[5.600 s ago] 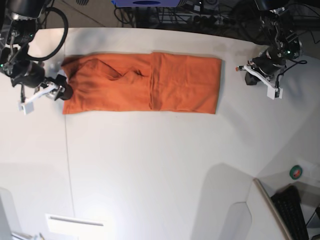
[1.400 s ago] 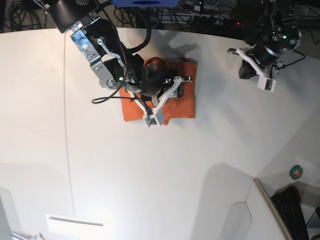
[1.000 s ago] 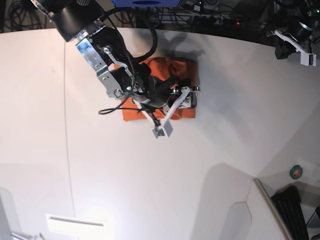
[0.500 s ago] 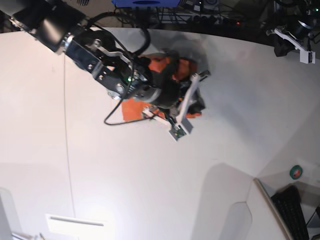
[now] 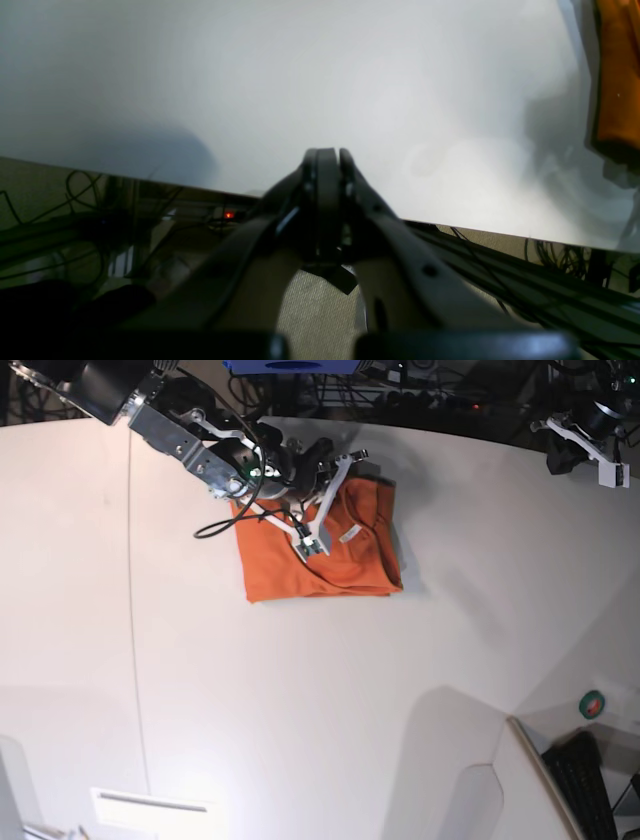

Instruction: Layout the t-shirt on the table in an organized manner, then fold the t-shirt properly

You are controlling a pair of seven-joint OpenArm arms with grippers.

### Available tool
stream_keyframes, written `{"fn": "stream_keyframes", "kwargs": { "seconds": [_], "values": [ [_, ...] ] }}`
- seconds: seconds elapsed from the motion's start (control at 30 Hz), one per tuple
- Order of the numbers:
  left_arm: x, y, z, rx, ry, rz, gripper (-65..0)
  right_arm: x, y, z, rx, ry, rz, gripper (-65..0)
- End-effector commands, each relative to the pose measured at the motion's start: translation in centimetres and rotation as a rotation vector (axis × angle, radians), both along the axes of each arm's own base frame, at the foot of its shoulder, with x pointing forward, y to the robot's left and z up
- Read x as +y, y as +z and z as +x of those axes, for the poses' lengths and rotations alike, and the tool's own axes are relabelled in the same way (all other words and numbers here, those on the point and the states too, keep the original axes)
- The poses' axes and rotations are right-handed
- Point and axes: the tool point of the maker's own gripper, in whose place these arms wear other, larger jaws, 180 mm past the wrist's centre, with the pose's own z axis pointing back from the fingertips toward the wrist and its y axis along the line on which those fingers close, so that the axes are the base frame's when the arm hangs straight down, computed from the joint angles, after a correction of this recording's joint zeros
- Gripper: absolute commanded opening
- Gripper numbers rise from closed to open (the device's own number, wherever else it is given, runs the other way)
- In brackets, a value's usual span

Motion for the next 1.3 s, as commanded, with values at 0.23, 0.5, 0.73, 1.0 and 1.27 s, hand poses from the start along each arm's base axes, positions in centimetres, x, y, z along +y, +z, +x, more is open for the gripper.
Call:
{"fn": "stream_keyframes", "kwargs": {
  "seconds": [0.23,0.5,0.73,1.0,1.27],
  "values": [
    [0.3,0.9,0.5,-0.032,-0.013,0.008,-65.0,1.8,2.0,2.5,-0.065,0.002,0.048,-65.0],
    [0.2,1.2,1.5,-0.054,-0.016,0.009,-65.0,5.4,0.5,1.5,-0.073,0.163,-0.015,-65.0],
    [0.2,1.2,1.5,-0.055,-0.016,0.009,-65.0,7.6,1.2,1.5,-0.131,0.277,-0.033,-65.0],
    [0.2,1.2,1.5,-0.056,-0.017,0.009,-65.0,8.3,3.7,3.9,-0.207,0.279,-0.004,-65.0],
    [-4.6,1.4,3.1,-0.086,-0.122,-0.040,-65.0,7.2,5.7,4.8,-0.244,0.230,0.014,-65.0]
  ]
}}
